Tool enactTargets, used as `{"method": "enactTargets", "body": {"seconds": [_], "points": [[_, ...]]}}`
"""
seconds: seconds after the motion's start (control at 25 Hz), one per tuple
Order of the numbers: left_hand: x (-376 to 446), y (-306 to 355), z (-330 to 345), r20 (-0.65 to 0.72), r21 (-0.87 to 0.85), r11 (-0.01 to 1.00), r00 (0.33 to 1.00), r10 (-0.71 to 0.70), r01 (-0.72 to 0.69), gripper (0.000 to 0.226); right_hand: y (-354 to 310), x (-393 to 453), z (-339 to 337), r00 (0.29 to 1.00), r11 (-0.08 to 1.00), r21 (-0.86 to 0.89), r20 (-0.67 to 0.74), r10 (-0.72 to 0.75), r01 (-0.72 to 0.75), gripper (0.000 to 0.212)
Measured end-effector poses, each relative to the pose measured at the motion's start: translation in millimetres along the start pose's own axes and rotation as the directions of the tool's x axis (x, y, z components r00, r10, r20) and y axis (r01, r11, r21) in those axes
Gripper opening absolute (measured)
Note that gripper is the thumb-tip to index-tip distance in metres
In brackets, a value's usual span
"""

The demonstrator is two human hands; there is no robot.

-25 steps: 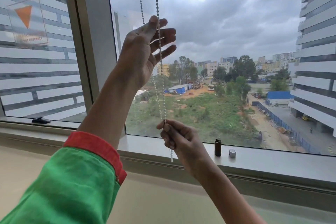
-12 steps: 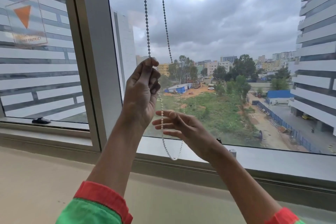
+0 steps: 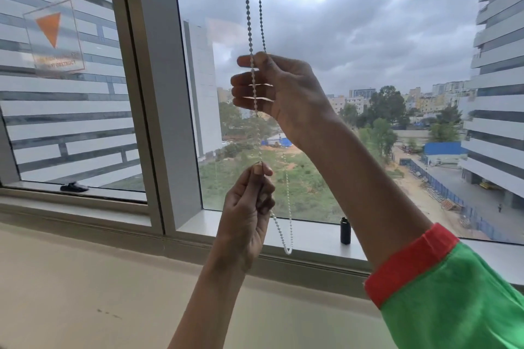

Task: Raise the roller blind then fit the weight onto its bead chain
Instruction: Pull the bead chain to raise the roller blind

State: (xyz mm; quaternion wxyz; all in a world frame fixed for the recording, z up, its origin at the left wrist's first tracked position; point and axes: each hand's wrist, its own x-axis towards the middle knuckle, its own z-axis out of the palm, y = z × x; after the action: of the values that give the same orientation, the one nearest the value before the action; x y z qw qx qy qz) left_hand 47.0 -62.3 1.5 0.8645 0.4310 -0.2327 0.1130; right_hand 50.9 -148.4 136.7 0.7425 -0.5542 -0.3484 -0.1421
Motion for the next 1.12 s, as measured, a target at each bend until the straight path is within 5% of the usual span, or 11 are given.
{"method": "enactTargets", "body": {"seconds": [0.48, 0.96, 1.12], "points": [[21.3, 8.9, -20.7, -0.007, 0.511, 0.852, 0.992, -0.129, 0.114, 0.028, 66.7, -49.3, -19.8, 0.992, 0.981, -0.164, -0.065, -0.112, 0.1, 0.019], [84.6, 94.4, 76.9, 0.155, 0.212, 0.963, 0.979, 0.136, -0.167, 0.032, 108.7, -96.0, -44.7, 0.999, 0.993, -0.111, -0.026, 0.024, -0.026, 0.027], [85.4, 91.2, 81.2, -0.046, 0.276, 0.935, 0.968, 0.247, -0.225, 0.022, 117.3, -101.6, -44.9, 0.999, 0.994, -0.097, 0.014, 0.05, -0.048, 0.026]]}}
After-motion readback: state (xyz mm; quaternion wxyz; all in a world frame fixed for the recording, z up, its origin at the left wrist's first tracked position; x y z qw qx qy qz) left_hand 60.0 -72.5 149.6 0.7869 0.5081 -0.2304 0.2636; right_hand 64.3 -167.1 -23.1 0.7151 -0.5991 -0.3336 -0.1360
